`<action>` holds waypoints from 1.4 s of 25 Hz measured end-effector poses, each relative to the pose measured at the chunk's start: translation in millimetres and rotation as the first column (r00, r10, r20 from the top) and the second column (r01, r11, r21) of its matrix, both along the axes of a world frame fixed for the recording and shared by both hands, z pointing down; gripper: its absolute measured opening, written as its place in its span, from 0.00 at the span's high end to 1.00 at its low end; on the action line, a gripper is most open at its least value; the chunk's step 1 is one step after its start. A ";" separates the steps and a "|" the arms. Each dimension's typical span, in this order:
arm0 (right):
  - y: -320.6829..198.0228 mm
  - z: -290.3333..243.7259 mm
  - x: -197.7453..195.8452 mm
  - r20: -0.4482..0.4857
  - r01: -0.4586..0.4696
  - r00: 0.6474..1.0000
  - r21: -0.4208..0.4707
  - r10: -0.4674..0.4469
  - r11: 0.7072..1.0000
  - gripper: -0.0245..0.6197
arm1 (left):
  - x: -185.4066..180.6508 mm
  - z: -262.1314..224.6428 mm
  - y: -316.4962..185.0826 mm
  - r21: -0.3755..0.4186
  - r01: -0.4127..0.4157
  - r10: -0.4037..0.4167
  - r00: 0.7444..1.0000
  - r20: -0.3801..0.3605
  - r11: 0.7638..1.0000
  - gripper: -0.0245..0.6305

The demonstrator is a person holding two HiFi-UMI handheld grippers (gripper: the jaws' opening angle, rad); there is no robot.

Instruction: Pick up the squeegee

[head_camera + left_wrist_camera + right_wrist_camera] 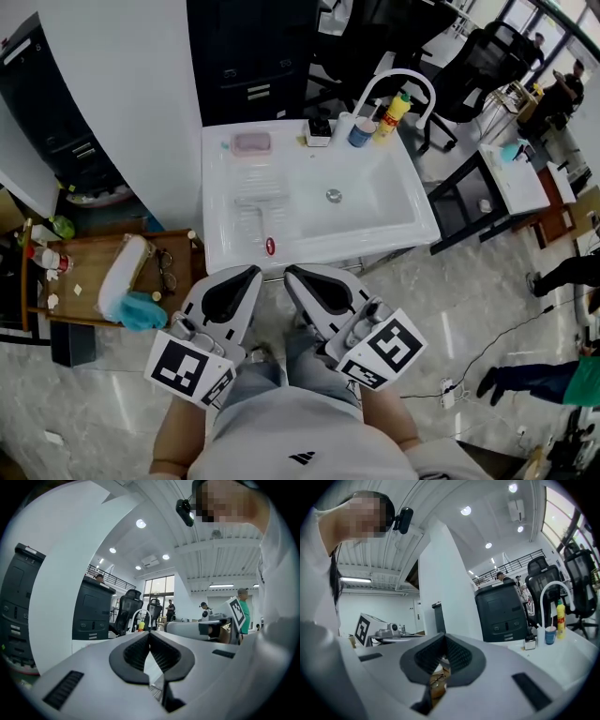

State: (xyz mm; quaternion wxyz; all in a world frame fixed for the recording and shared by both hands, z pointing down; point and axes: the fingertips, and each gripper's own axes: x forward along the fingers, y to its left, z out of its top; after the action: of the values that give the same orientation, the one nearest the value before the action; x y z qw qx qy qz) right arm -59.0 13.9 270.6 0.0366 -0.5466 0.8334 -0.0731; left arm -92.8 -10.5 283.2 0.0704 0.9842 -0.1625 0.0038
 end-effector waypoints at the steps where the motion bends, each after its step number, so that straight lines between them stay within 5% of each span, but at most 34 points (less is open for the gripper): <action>1: -2.7 -0.8 2.4 -0.003 0.003 1.000 0.002 -0.003 1.000 0.95 | 2.3 0.3 -2.4 -0.002 0.004 -0.004 1.000 0.001 1.000 0.94; 18: -57.8 -3.8 54.1 -0.013 0.089 0.996 0.001 -0.089 0.996 0.95 | 46.4 -3.7 -52.7 -0.001 0.118 -0.118 0.993 -0.009 0.993 0.94; 35: -102.0 4.3 84.9 -0.014 0.258 0.966 -0.019 -0.258 0.966 0.95 | 75.7 7.2 -86.7 -0.021 0.292 -0.291 0.956 0.017 0.956 0.94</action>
State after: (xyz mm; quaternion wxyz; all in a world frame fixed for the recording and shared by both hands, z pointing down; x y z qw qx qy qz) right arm 25.8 -88.1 274.9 0.0155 -0.4343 0.8971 -0.0797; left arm -17.0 -97.2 290.4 0.0807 0.9485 -0.3062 0.0022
